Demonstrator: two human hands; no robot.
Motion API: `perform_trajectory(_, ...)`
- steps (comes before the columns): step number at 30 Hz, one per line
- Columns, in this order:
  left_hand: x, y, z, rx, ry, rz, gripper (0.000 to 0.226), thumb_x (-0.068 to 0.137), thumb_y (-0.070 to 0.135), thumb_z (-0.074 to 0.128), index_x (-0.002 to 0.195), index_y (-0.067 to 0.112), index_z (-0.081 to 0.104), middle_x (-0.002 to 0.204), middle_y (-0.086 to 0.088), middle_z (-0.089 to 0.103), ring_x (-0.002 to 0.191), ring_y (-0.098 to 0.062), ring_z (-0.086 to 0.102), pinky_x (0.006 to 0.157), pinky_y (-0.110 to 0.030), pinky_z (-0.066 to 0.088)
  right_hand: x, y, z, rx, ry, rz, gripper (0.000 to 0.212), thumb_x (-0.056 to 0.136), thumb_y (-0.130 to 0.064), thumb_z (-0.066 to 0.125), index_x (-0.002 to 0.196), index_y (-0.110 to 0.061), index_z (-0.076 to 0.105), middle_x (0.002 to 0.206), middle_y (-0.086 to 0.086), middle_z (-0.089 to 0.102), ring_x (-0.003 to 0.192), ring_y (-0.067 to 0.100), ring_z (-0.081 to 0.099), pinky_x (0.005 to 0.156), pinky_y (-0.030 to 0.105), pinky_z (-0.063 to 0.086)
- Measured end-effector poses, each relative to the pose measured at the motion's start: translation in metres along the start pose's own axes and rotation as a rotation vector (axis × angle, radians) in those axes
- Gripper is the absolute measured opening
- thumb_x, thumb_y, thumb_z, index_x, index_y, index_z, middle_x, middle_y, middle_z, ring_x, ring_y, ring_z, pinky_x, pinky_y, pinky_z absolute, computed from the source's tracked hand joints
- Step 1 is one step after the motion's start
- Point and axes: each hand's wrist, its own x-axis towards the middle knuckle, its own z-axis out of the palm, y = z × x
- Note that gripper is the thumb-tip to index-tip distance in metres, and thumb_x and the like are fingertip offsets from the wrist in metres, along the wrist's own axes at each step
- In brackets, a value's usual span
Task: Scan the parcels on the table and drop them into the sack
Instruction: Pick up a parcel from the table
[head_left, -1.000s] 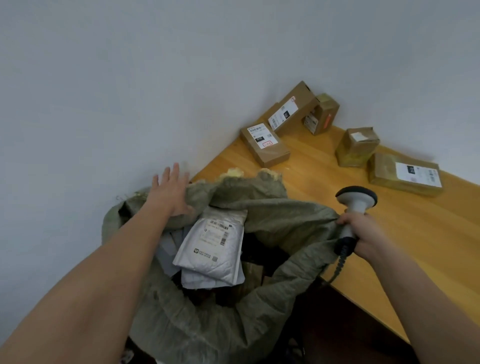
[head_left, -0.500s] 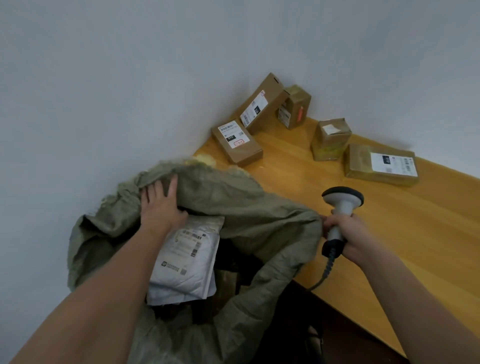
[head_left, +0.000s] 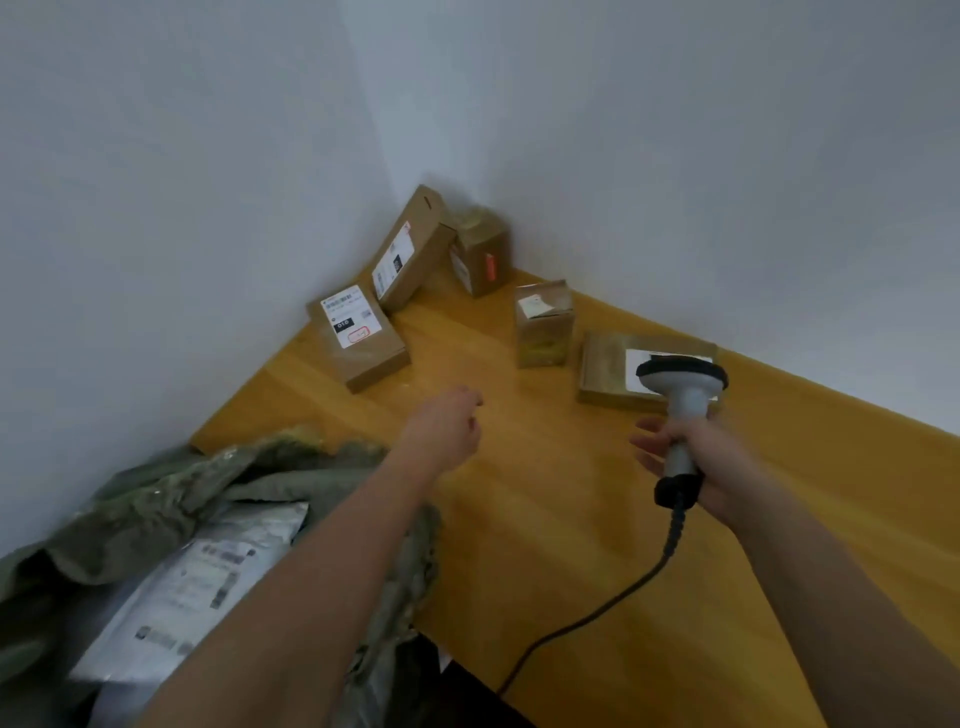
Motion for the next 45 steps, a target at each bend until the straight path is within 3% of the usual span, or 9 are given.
perform_trajectory(9,0.062,0.118,0.038,0.154,-0.125,0.268,0.063,0.095,0.01,0.051,0.152,0.019,0.026,0.16,0.002,0.022,0.134,-0.023,0.043,0.109,-0.038,0.036,0.075,-0.021,-0.064,-0.029,0.145,0.003,0.042,0.085,0.01,0.055,0.118,-0.016,0.049,0.119,0.011,0.054,0.098,0.028,0.056,0.089,0.051,0.055)
perform_trajectory(16,0.1,0.14,0.069,0.22,-0.217,0.195,0.077,0.094,0.015,0.053,0.156,0.014,0.009,0.164,-0.007,0.004,0.151,-0.022,0.002,0.122,-0.047,0.005,0.112,-0.01,-0.091,-0.009,0.203,0.035,0.041,0.087,0.005,0.056,0.116,-0.022,0.049,0.101,0.004,0.054,0.088,0.026,0.055,0.091,0.048,0.05)
perform_trajectory(19,0.104,0.14,0.075,0.229,-0.236,0.162,0.067,0.092,0.028,0.057,0.149,0.013,0.026,0.151,-0.014,0.036,0.142,-0.028,0.029,0.12,-0.044,0.018,0.119,0.0,-0.099,0.076,0.227,0.055,0.041,0.088,0.005,0.056,0.118,-0.022,0.047,0.101,0.004,0.05,0.086,0.025,0.056,0.088,0.043,0.052)
perform_trajectory(21,0.101,0.145,0.074,0.21,-0.114,0.19,0.041,0.095,0.034,0.049,0.131,0.014,0.048,0.114,-0.009,0.062,0.11,-0.025,0.056,0.107,-0.037,0.037,0.122,0.004,-0.1,0.144,0.257,0.065,0.042,0.089,0.005,0.055,0.118,-0.023,0.045,0.1,0.004,0.048,0.087,0.026,0.057,0.083,0.041,0.053)
perform_trajectory(26,0.115,0.144,0.083,0.069,0.122,0.131,0.064,0.089,0.039,0.064,0.142,0.015,0.037,0.139,-0.005,0.044,0.127,-0.023,0.043,0.105,-0.037,0.039,0.124,0.013,-0.097,0.293,0.323,0.075,0.04,0.091,0.004,0.055,0.12,-0.022,0.045,0.102,0.005,0.049,0.093,0.029,0.061,0.083,0.041,0.053)
perform_trajectory(29,0.13,0.141,0.082,-0.078,-0.033,-0.037,0.102,0.079,0.044,0.075,0.154,0.016,0.01,0.156,-0.006,0.025,0.144,-0.026,0.025,0.118,-0.044,0.022,0.122,0.016,-0.097,0.305,0.27,0.086,0.045,0.089,0.007,0.055,0.127,-0.017,0.048,0.112,0.012,0.049,0.088,0.027,0.061,0.089,0.047,0.055)
perform_trajectory(32,0.134,0.142,0.083,-0.201,-0.11,-0.107,0.118,0.075,0.041,0.08,0.156,0.017,-0.002,0.156,-0.008,0.025,0.138,-0.029,0.035,0.113,-0.045,0.033,0.119,0.017,-0.094,0.327,0.208,0.095,0.048,0.088,0.01,0.055,0.129,-0.014,0.048,0.11,0.013,0.049,0.091,0.028,0.06,0.089,0.052,0.054)
perform_trajectory(36,0.112,0.15,0.085,-0.128,-0.291,-0.153,0.085,0.077,0.049,0.077,0.143,0.013,0.037,0.135,-0.013,0.043,0.129,-0.031,0.038,0.105,-0.041,0.038,0.114,0.021,-0.089,0.326,0.191,0.096,0.044,0.089,0.01,0.052,0.123,-0.017,0.047,0.106,0.01,0.058,0.088,0.029,0.061,0.088,0.056,0.053)
perform_trajectory(45,0.056,0.129,0.095,-1.113,-0.454,-0.612,0.056,0.082,0.025,0.079,0.125,0.01,0.046,0.123,-0.01,0.054,0.107,-0.027,0.057,0.084,-0.046,0.058,0.077,0.027,-0.08,0.329,0.164,0.053,0.054,0.088,0.011,0.048,0.131,-0.021,0.047,0.12,0.006,0.066,0.102,0.024,0.064,0.071,0.041,0.052)
